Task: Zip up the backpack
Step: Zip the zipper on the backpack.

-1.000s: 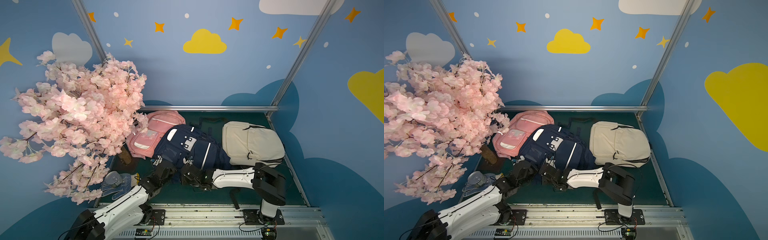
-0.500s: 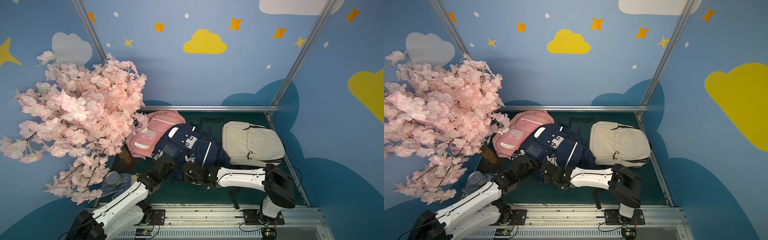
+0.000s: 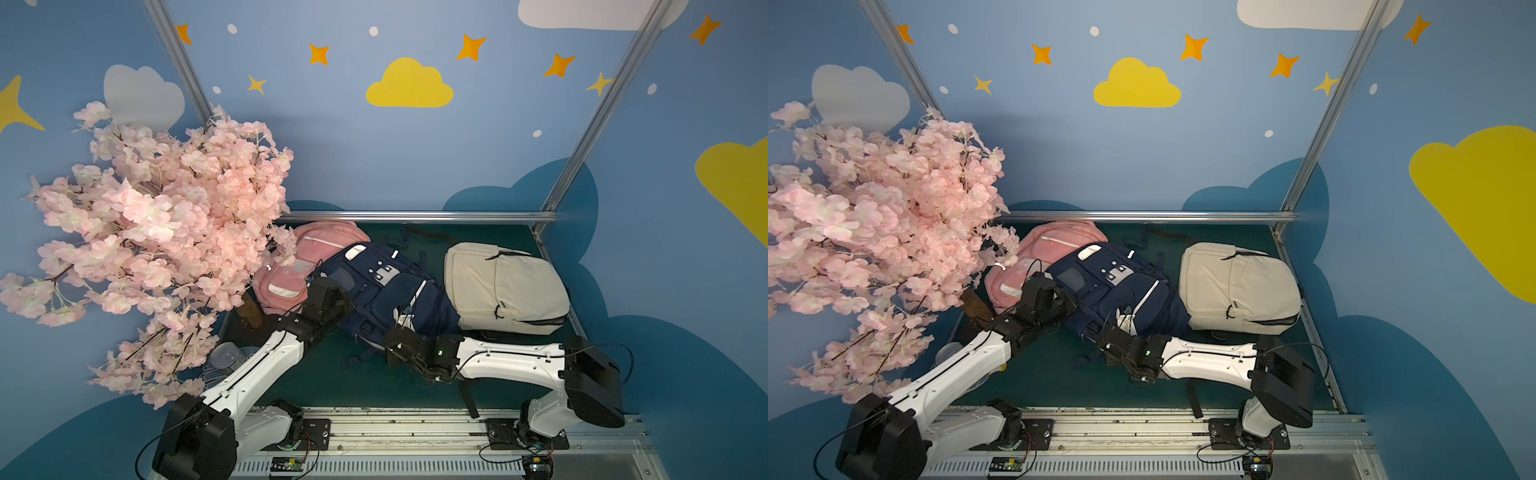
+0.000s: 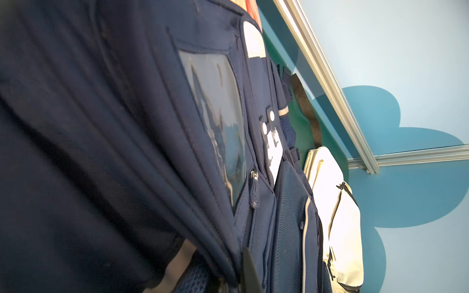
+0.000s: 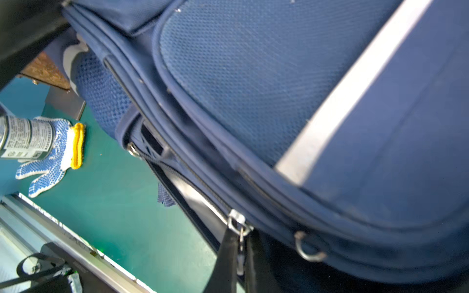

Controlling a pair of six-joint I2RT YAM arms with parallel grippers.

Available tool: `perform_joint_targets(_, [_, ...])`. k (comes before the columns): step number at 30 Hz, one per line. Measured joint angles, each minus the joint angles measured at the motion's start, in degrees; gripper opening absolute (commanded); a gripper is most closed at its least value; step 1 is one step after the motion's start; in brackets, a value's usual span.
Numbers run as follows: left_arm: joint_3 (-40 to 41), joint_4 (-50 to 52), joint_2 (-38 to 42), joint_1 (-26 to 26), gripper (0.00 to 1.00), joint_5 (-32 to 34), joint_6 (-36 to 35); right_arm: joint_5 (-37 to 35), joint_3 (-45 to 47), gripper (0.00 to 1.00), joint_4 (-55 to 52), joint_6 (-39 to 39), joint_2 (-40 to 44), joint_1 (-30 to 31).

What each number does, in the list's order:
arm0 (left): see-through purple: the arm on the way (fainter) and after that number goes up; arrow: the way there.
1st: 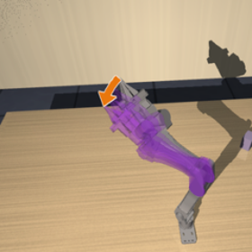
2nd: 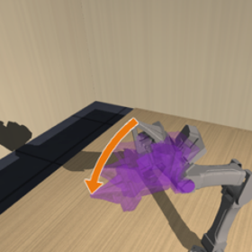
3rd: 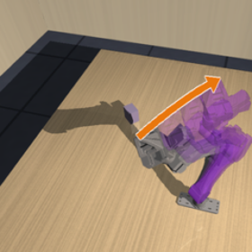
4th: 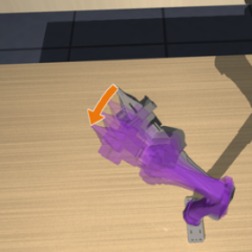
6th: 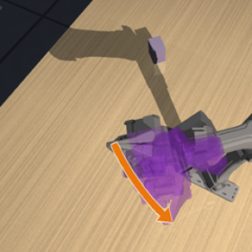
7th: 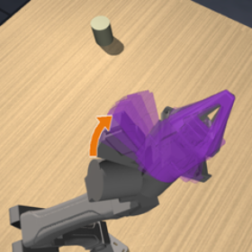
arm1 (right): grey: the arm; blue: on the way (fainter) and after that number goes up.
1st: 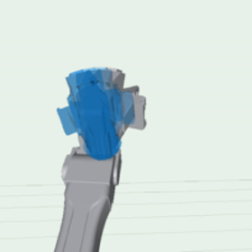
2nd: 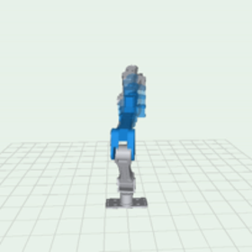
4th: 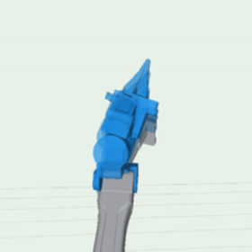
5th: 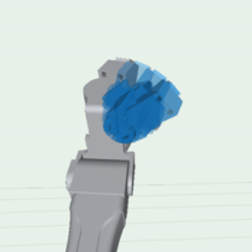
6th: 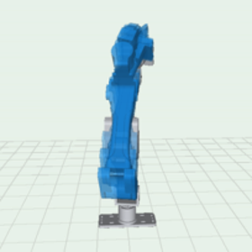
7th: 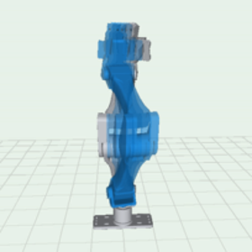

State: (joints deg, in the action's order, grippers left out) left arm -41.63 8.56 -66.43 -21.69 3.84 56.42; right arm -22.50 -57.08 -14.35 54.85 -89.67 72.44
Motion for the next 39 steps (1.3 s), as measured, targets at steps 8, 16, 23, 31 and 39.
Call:
perform_joint_targets(8, [1.60, 0.39, -0.28, 2.51, 0.55, -2.93, -1.86, 2.69, -3.80, 0.00, 1.03, -4.11, -4.15, -0.28])
perform_joint_targets(16, [12.39, 0.04, 9.46, -3.04, 0.70, -4.17, 2.29, 8.83, -7.02, 0.00, 4.11, -8.50, -8.83, -0.63])
perform_joint_targets(23, [15.32, -6.08, 6.43, -6.93, 0.45, -3.72, 5.84, 13.33, -6.58, 0.00, 7.26, -11.21, -9.16, -1.05])
perform_joint_targets(31, [14.27, -8.59, 3.28, -7.19, 0.14, -3.85, 6.97, 13.77, -5.79, 0.00, 7.96, -11.63, -9.25, -1.09])
perform_joint_targets(39, [11.50, -4.11, 3.48, -4.11, 0.03, -6.84, 5.60, 12.48, -3.67, 0.00, 8.11, -11.76, -7.02, -1.09])
